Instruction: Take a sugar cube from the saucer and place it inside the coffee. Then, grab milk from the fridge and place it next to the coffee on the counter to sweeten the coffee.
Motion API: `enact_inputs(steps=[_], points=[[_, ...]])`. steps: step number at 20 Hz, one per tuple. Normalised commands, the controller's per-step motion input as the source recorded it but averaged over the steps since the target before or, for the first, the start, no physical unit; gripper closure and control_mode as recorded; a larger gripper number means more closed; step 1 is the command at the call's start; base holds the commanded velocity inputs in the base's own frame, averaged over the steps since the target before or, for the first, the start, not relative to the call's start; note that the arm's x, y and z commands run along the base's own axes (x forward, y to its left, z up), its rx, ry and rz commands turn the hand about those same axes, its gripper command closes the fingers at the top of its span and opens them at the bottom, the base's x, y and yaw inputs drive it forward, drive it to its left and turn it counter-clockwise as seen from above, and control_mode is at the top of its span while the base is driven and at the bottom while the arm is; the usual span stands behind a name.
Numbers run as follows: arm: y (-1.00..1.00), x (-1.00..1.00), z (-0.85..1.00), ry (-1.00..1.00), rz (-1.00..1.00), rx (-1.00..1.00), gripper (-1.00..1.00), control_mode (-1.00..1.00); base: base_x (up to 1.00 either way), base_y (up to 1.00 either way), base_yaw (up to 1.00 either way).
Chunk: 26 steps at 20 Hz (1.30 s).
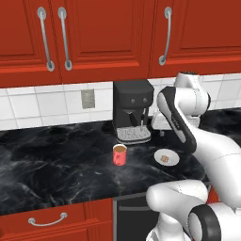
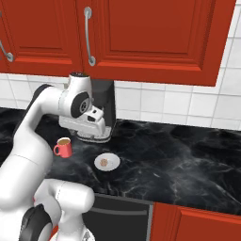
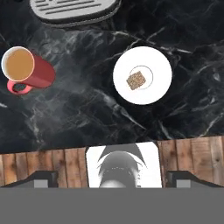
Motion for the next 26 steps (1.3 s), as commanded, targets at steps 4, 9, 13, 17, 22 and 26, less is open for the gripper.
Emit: enact_inputs(steps=[4,9,13,17,22,26], points=[[-0.14,0.0,-0.69,0.14,-0.08,0.0,-1.0,-1.0,0.0,0.0,0.0],[-0.11,0.0,-0.57,0.07,-0.05,0.0,-1.0,-1.0,0.0,0.0,0.0],[-0.04,0.2,-0.43,0.0,-0.04,-0.06,-1.0,-1.0,0.0,0.0,0.0],[-0.04,0.3,-0.38,0.01,0.0,-0.07,-1.0,-1.0,0.0,0.0,0.0],[-0.06,0.28,-0.6,0.02,0.0,-0.01,-1.0,-1.0,0.0,0.0,0.0],[-0.18,0.22,-0.28,0.0,0.0,0.0,-1.0,-1.0,0.0,0.0,0.0]])
